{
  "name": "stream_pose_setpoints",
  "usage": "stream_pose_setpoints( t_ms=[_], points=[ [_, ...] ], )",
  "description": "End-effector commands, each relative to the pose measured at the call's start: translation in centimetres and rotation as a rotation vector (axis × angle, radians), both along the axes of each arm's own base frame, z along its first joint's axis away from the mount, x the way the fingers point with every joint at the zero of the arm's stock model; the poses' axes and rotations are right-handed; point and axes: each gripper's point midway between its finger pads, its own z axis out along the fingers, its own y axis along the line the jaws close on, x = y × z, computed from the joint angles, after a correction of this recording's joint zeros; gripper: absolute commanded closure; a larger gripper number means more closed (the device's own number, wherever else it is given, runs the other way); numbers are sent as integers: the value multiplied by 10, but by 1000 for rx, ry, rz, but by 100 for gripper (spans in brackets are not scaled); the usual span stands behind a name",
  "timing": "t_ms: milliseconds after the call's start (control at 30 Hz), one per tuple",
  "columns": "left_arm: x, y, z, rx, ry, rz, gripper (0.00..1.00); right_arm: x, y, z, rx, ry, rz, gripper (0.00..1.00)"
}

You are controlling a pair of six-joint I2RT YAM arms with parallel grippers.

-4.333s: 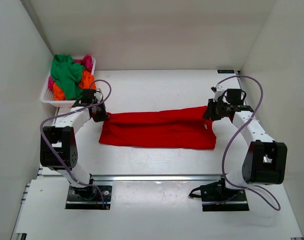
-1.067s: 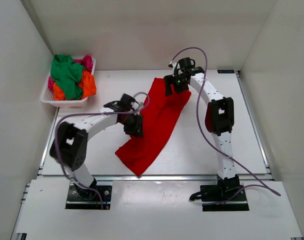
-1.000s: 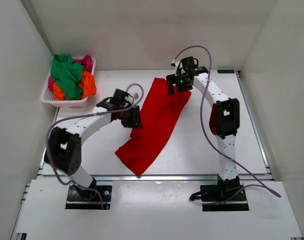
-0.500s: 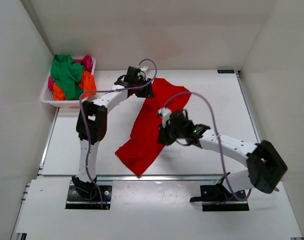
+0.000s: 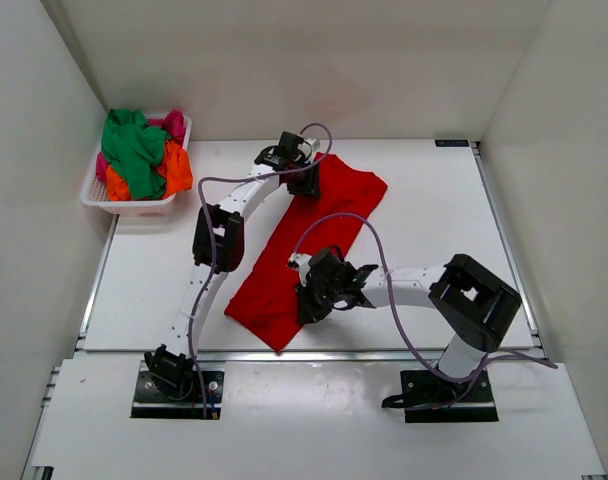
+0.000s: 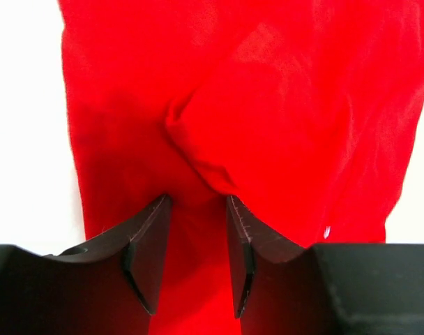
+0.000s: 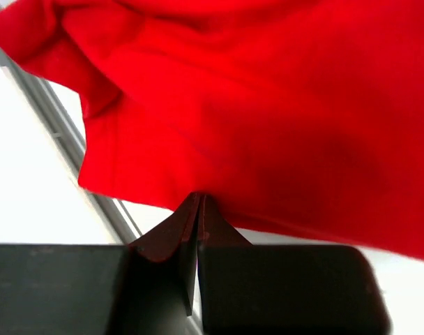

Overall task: Fold and stack the t-shirts
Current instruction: Rotate the tshirt 90 degrees

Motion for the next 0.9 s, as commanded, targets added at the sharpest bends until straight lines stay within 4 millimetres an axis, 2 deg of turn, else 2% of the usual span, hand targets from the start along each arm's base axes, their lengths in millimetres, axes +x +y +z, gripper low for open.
stream_pose_setpoints(
  t_ms=[0,33,67,133,233,400,467,600,667,800,833,867],
  points=[
    [5,1,2,31,18,26,51,1,-28,-19,-126,2,18,100],
    [7,3,3,29,15,43,51,-4,-46,-29,-176,29,13,100],
    [8,7,-1,28,19,56,51,-3,-53,-31,-200,21,0,100],
    [12,12,-3,15,17,84,51,3,-84,-36,-267,20,-29,99],
    [24,18,-1,-5,8,114,51,9,-116,-34,-301,20,-75,100],
    [24,27,-13,10,59,174,52,29,-150,-32,-340,-12,-68,100],
    [25,38,-21,52,62,218,53,28,-163,-34,-378,29,-59,100],
    [29,54,-25,80,64,280,56,19,-164,-30,-380,77,-33,100],
    [36,73,-21,114,52,338,57,16,-167,-28,-392,102,-65,100],
    [49,107,-14,96,58,411,57,22,-173,-20,-428,107,-168,99],
    [47,104,-13,77,70,399,57,23,-177,-18,-440,99,-193,100],
    [55,110,-5,69,43,412,58,26,-177,-14,-432,94,-211,100]
  ],
)
